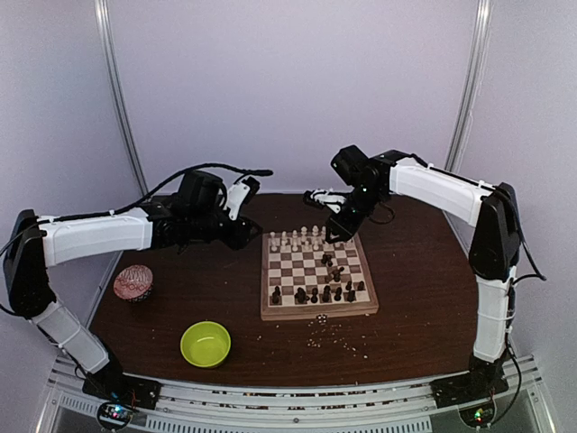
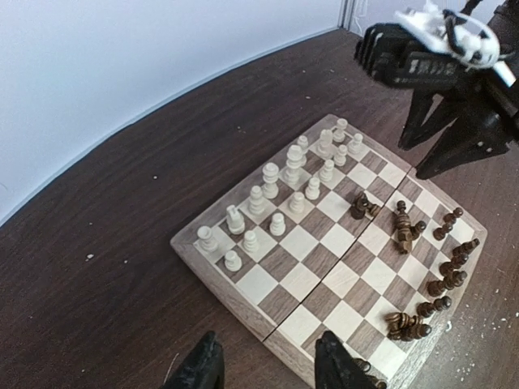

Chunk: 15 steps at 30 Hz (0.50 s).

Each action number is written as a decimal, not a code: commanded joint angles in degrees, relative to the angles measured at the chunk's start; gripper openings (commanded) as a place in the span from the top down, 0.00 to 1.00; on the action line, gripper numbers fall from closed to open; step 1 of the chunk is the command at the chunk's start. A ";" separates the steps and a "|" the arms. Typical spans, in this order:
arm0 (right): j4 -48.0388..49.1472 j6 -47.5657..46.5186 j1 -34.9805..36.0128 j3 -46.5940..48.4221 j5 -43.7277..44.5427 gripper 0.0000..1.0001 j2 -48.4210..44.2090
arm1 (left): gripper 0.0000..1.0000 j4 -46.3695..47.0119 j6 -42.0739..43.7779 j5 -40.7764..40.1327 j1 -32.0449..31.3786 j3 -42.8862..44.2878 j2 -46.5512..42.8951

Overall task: Set up the chess pieces on the board
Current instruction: Pick up the pawn from the chessboard.

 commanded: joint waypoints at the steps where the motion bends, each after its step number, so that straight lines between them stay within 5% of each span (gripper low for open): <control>1: 2.86 -0.42 1.23 -1.79 3.15 0.69 2.74 | 0.59 -0.05 -0.41 5.24 -0.54 4.57 3.89; 15: -0.62 1.73 1.23 9.15 7.70 0.68 14.01 | 0.59 0.04 -2.37 7.17 -3.23 6.59 8.31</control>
